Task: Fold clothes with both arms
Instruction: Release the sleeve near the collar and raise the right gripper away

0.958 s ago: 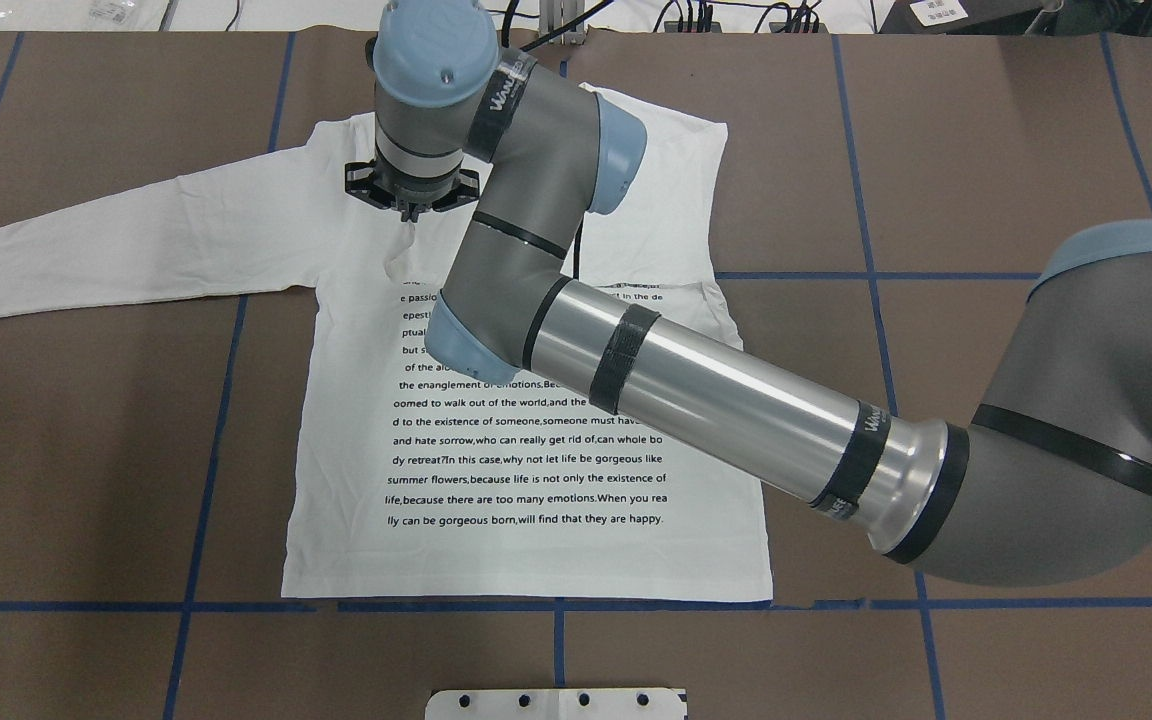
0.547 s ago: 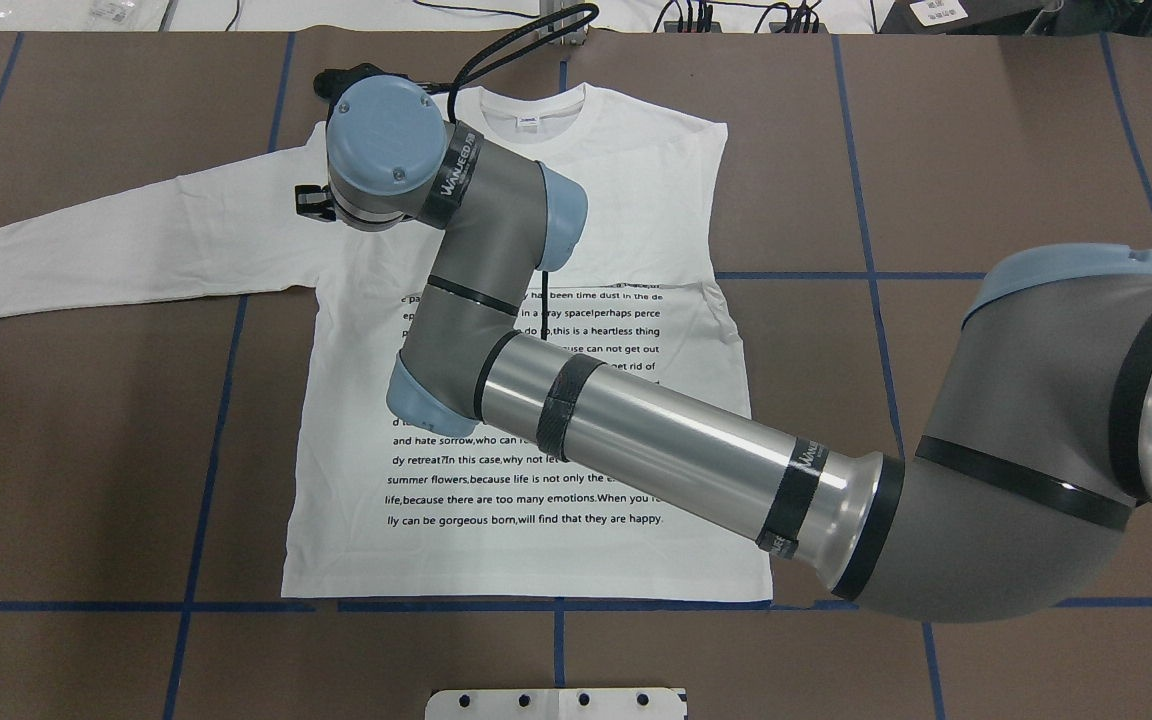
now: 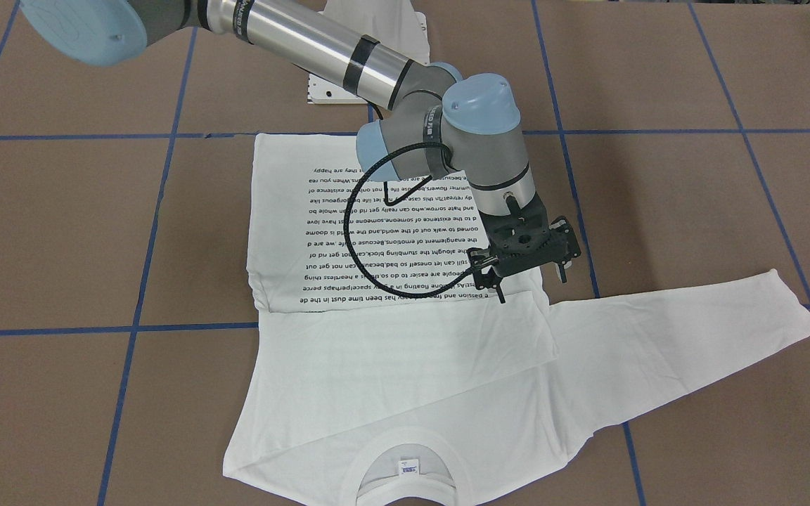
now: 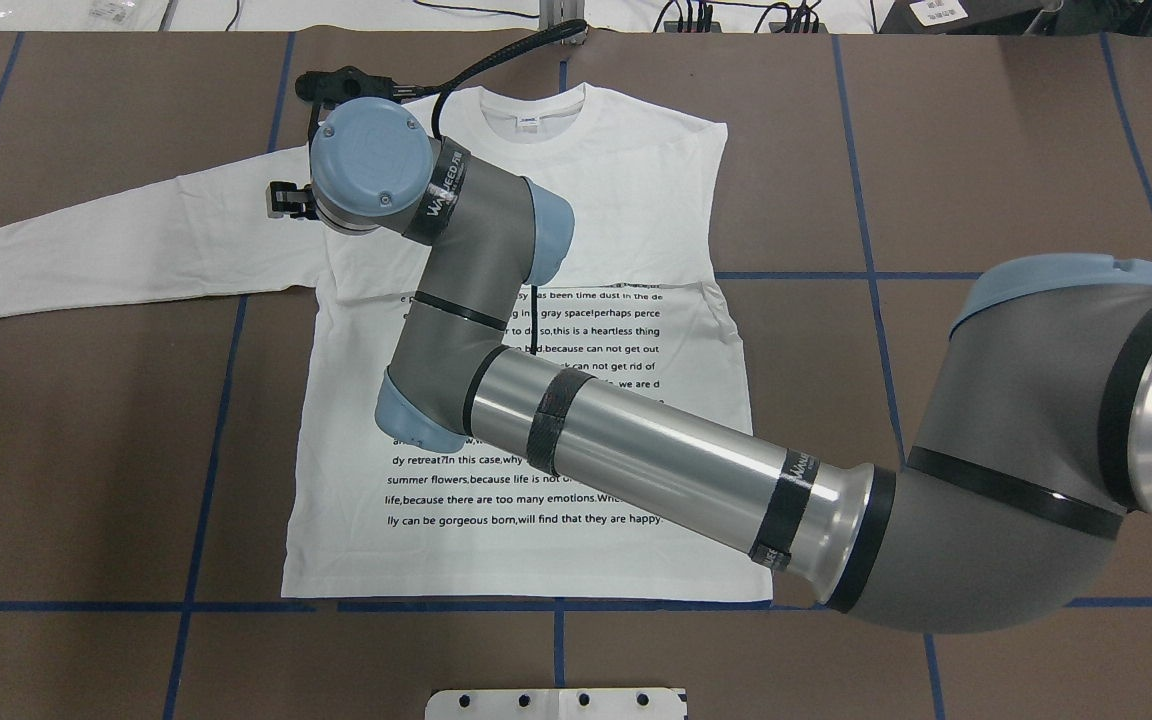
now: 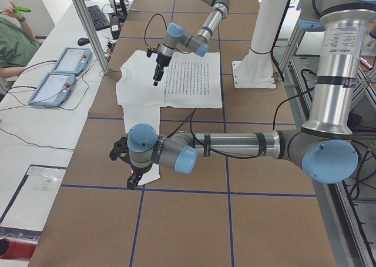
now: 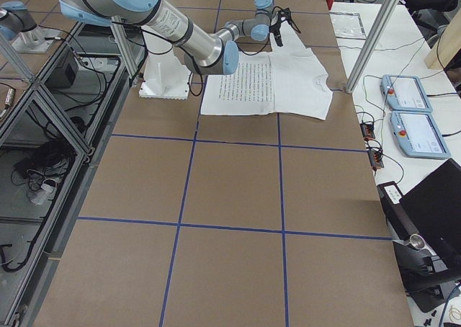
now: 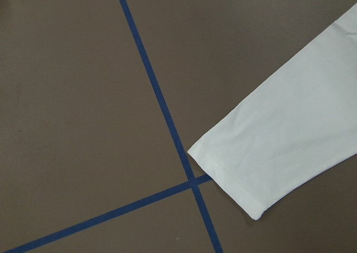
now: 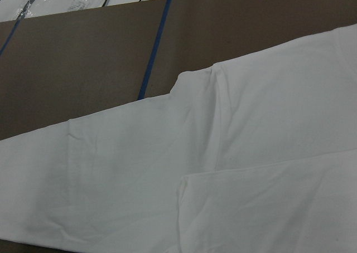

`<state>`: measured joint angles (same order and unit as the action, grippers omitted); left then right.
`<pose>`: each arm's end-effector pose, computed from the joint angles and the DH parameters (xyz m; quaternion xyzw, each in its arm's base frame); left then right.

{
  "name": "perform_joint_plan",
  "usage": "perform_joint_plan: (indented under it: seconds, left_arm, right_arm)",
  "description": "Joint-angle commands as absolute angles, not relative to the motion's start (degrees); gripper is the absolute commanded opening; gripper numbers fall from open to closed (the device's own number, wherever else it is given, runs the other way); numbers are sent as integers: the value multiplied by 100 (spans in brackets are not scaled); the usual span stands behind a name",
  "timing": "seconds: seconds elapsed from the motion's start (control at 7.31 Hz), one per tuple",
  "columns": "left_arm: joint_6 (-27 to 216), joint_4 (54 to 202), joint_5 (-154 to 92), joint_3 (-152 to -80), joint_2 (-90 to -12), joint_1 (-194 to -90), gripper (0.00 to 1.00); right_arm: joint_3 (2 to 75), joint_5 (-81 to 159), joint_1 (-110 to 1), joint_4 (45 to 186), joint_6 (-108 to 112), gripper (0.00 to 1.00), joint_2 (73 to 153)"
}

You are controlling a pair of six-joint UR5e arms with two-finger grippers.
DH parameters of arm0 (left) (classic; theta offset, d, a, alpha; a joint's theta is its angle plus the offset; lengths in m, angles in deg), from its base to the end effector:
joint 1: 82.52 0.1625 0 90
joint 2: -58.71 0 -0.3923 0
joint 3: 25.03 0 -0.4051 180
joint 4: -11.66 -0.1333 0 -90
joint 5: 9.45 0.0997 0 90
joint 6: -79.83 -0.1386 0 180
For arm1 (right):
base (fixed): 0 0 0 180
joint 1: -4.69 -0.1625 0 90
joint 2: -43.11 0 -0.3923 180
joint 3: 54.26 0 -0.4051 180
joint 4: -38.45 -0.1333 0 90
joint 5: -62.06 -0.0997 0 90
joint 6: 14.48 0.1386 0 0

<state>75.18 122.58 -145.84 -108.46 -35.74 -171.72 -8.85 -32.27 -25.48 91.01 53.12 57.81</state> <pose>-0.0251 -0.5609 0.6270 0.1631 0.3833 0.1074 0.9027 -0.7104 -0.5551 0.0141 0.2199 -0.5158 0.0350 0.8272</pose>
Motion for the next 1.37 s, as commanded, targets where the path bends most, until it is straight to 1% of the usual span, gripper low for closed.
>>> perform_joint_plan:
  seconds: [0.0,0.14,0.41,0.55,0.68,0.82,0.96,1.09,1.23]
  left_arm:
    - [8372,12284,-14568,-10783,-3577,-17112,99]
    - [9135,12771,-14568,-10757,-3499,-16981,99]
    - [10865,13912,-14219,-10415,-3472,-16376,99]
    - [11527,14528,-13973,-10170,-3480,-16095,99]
    - [12029,15004,-13518,-9976,-3481,-15779,99]
    - [12557,15357,-13104,-9826,-3489,-15384,99]
    - [12788,15595,-12813,-9616,-3524,-15206,99]
    - [12808,15719,-12784,-9422,-3559,-15135,99]
    - [12817,15799,-12644,-9333,-3586,-15056,99]
  right_arm:
    - [446,-3905,-2851,10824,5355,99,6198]
    - [1106,-4484,-3123,11755,5172,99,6540]
    - [1787,-4762,-3537,13277,4391,100,6885]
    - [2303,-4762,-3704,13937,3909,100,7173]
    - [3126,-5023,-4001,14162,3461,100,7872]
    - [3796,-5548,-4404,14155,2952,100,8654]
    - [4211,-5814,-4713,14164,2538,100,9192]
    - [4381,-5930,-4925,14146,2133,100,9563]
    - [4400,-5931,-4988,14164,2016,100,9637]
